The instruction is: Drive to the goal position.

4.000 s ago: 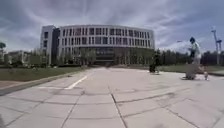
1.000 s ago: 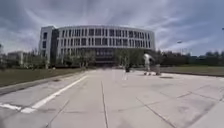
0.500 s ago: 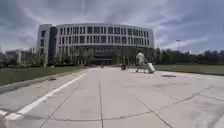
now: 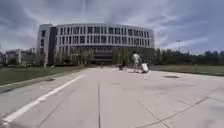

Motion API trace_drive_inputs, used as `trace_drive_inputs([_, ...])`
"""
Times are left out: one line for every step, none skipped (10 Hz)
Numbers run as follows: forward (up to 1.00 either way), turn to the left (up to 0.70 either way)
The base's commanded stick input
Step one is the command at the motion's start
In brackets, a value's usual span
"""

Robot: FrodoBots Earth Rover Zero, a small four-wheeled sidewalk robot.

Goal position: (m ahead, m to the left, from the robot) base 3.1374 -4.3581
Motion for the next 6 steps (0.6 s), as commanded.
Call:
trace_drive_inputs([0.50,0.00])
trace_drive_inputs([0.50,0.00])
trace_drive_inputs([0.50,0.00])
trace_drive_inputs([0.50,0.00])
trace_drive_inputs([0.50,0.00])
trace_drive_inputs([0.50,0.00])
